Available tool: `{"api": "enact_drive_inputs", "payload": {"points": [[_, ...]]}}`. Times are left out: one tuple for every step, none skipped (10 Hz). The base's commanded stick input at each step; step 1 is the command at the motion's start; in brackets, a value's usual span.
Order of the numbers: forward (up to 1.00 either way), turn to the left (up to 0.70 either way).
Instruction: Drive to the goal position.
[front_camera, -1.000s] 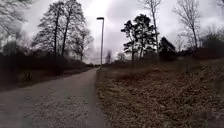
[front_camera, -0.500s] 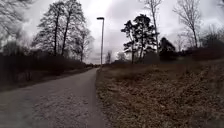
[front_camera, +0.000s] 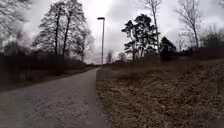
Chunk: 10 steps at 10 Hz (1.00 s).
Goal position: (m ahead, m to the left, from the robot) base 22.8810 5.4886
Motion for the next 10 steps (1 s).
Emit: {"api": "enact_drive_inputs", "payload": {"points": [[0.00, 0.70], [0.00, 0.68], [0.00, 0.43], [0.00, 0.15], [0.00, 0.00], [0.00, 0.00], [0.00, 0.00], [0.00, 0.00], [0.00, 0.00], [0.00, 0.00]]}}
